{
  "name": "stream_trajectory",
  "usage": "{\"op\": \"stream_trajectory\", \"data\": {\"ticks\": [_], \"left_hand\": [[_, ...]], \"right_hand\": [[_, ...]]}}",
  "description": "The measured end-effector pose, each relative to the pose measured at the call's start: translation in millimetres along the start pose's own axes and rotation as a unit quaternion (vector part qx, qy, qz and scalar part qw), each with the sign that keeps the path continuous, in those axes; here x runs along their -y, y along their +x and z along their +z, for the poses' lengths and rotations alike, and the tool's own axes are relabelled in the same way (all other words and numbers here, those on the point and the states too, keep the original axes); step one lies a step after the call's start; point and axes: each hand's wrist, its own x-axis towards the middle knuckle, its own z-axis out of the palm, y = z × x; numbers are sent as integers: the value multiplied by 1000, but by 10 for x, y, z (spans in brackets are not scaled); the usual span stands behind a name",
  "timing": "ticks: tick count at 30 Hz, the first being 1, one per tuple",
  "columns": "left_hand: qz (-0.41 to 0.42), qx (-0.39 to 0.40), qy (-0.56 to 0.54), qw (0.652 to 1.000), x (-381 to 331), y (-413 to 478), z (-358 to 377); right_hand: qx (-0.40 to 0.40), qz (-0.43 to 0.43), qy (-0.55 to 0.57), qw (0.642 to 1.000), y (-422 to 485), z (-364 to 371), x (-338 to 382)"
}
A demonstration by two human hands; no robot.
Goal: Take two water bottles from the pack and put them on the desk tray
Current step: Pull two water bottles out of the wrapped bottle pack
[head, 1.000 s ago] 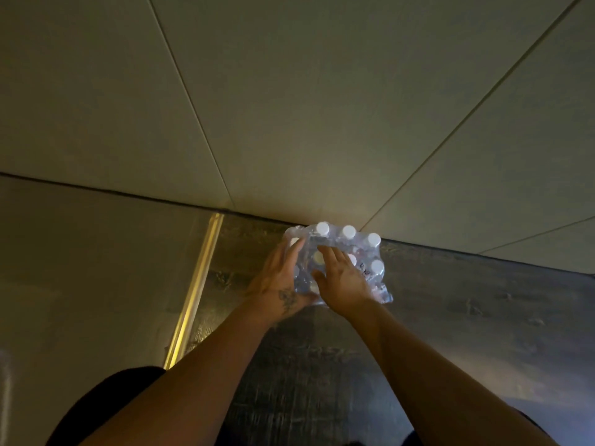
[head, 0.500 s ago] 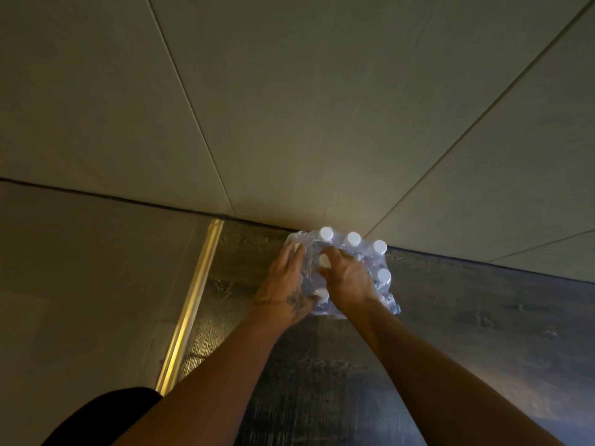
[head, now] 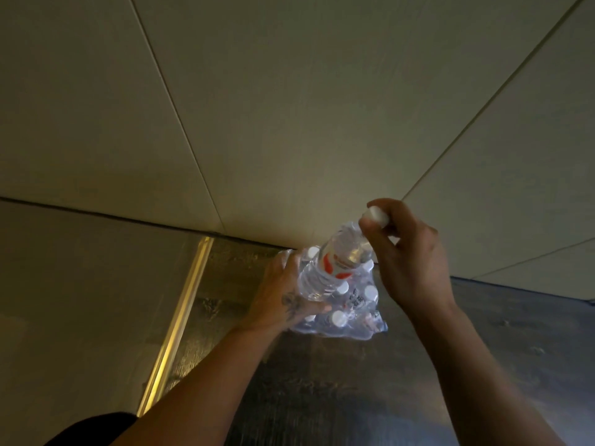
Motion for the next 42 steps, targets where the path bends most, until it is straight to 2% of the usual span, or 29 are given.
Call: {"op": "stream_trajectory", "data": {"ticks": [4,8,11,13,15,18,20,25,28,34,42], "left_hand": [[42,-20,-101,994,-159,24,23],[22,5,-155,988,-213,42,14],[5,3,-162,987,-225,59,-49],[-2,-10,-169,986,-185,76,-94],[-7,-24,-191,981,-133,87,-132],[-28,-32,-223,974,-88,103,-169],[-45,-31,-236,970,-94,120,-187],[-51,-35,-237,969,-127,147,-203],[-54,-36,-245,967,-155,140,-190],[-43,-31,-256,965,-169,137,-220],[-47,-58,-265,961,-216,178,-352]], "right_hand": [[-8,3,9,1000,12,-71,101],[-9,-11,20,1000,22,-49,125],[-8,-13,76,997,64,9,107],[12,11,142,990,81,72,48],[43,61,159,984,82,171,-95],[148,105,-2,983,28,411,-425],[226,118,-92,963,-61,606,-638],[285,121,-173,935,-344,1004,-958],[282,137,-188,931,-412,1111,-1065],[262,106,-215,935,-410,1118,-1129],[166,-2,-197,966,42,439,-531]]}}
